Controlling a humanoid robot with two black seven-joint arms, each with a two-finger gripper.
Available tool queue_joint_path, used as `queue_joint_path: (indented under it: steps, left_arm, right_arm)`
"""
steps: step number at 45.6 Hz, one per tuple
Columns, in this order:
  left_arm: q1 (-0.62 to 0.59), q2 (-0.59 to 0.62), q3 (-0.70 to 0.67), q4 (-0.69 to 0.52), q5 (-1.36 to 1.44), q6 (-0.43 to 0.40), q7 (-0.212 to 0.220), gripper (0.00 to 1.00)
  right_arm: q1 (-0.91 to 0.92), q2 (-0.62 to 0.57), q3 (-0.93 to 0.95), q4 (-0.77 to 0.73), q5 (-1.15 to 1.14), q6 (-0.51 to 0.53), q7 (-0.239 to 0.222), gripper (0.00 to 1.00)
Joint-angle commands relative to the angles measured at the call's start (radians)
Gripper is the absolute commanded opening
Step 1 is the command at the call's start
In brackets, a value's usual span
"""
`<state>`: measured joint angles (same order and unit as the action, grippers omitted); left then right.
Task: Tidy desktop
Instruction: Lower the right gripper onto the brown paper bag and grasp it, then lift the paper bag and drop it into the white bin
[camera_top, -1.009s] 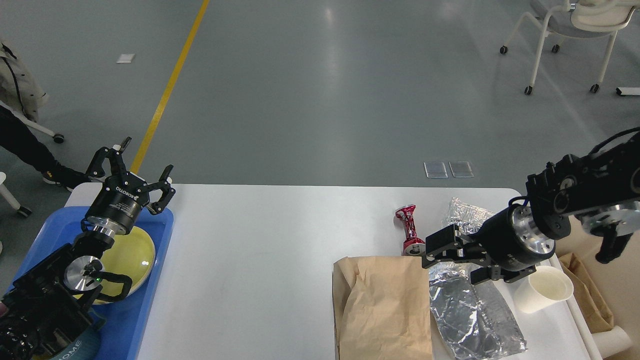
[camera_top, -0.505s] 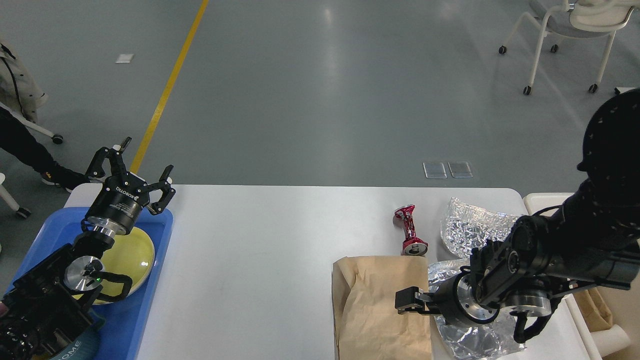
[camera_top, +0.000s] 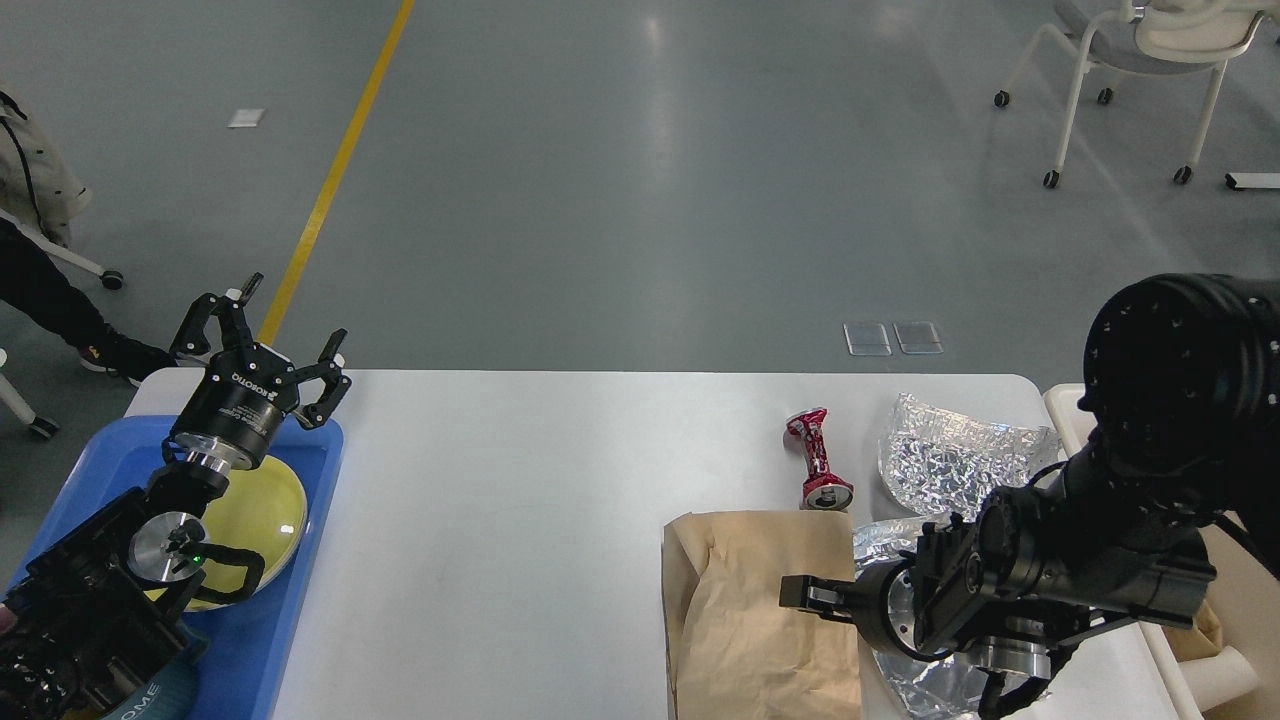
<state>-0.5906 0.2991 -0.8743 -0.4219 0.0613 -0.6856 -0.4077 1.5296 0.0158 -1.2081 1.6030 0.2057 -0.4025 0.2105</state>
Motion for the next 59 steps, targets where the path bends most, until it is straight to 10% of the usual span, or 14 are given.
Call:
queue_joint_path:
  steps: [1,8,31,47,59]
  left_arm:
    - [0.000,0.000,0.001,0.000,0.000,0.000,0.000,1.00]
    - [0.000,0.000,0.000,0.000,0.000,0.000,0.000,1.00]
    - [0.000,0.000,0.000,0.000,0.000,0.000,0.000,1.00]
    - [0.000,0.000,0.001,0.000,0.000,0.000,0.000,1.00]
    - [0.000,0.000,0.001,0.000,0.000,0.000,0.000,1.00]
  right_arm:
    - [-0.019,-0.004,0.002,-0.021,0.000,-0.007,0.001,0.28]
    - [-0.042,-0.005,0.013,-0.041,-0.003,-0.007,0.001,0.00]
    - [0.168,-0.195,0.004,0.138,-0.008,0.042,0.007,0.00]
    - [0.972,-0.471,-0.113,0.100,-0.192,0.930,-0.003,0.00]
    - [1.235,-0.576,-0.154,-0.011,-0.489,1.226,0.003,0.00]
